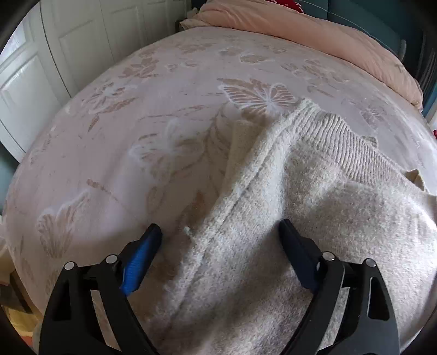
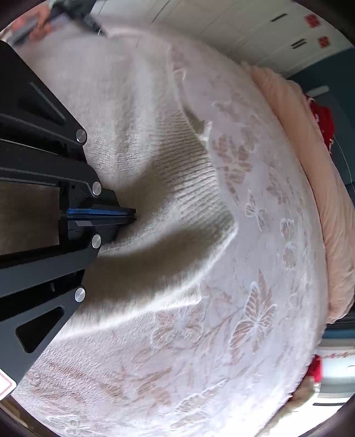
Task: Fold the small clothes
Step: 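Grasp the sweater hem with both grippers and lift it toward the collar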
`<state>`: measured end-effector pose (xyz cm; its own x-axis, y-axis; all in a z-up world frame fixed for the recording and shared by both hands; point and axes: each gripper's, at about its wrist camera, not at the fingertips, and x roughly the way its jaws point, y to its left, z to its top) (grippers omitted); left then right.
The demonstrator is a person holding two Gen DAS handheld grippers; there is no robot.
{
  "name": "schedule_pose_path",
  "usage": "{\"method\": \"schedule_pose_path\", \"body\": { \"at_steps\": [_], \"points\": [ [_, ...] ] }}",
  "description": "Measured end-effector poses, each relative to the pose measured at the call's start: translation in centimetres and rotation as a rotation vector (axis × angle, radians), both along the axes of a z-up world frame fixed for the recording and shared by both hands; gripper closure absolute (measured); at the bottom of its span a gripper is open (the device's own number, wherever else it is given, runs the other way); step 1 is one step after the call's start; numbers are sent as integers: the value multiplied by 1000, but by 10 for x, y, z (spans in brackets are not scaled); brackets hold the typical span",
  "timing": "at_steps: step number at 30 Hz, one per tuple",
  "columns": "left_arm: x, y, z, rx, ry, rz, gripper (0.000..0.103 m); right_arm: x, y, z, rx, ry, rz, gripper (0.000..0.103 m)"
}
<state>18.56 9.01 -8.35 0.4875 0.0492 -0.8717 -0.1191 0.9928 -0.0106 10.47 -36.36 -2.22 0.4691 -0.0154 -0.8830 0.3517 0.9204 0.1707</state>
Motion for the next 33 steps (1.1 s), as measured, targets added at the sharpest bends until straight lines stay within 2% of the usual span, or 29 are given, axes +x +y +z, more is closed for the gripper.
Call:
{"method": "schedule_pose_path", "body": {
  "at_steps": [1,2,3,6,8,10,14,16,19,21,22,24,26,27,30,31,33],
  "points": [
    [0,0,0,-4,5,13,16,-1,4,8,-14,-6,6,103],
    [0,2,1,-8,11,19,16,-3,8,16,-35,-19,14,96],
    [-1,2,4,-15,19,29,16,-9,12,26,-53,-44,19,94],
    [-9,5,23,-7,1,16,18,-44,1,42,-4,-77,-29,94],
    [-20,5,33,9,-10,-2,18,-73,-8,44,12,-60,-74,94],
    [-37,6,38,5,-10,-17,18,-98,-16,43,10,-39,-95,90],
    [-73,4,39,20,12,-39,18,-135,-14,32,12,-4,-81,90],
    [-83,2,38,10,22,-48,18,-138,-6,24,-15,17,-49,90],
    [-96,-3,30,9,49,-53,18,-128,0,-1,-89,101,-17,88],
    [-101,2,27,-15,74,-40,18,-128,1,4,-83,88,-36,86],
    [-104,6,29,-40,76,-29,18,-129,1,10,-66,79,-44,83],
    [-113,19,38,-136,58,2,18,-136,-1,20,-11,49,-66,54],
    [-120,35,40,-274,49,43,14,-147,-3,26,45,22,-100,45],
    [-121,45,38,-366,58,76,12,-154,-7,24,120,11,-121,42],
    [-116,59,24,-530,102,167,11,-154,-17,5,342,12,-164,40],
    [-112,61,18,-566,112,188,11,-151,-19,-2,394,10,-183,40],
    [-98,59,8,-583,132,224,11,-141,-27,-13,441,-9,-226,39]
  ]
}}
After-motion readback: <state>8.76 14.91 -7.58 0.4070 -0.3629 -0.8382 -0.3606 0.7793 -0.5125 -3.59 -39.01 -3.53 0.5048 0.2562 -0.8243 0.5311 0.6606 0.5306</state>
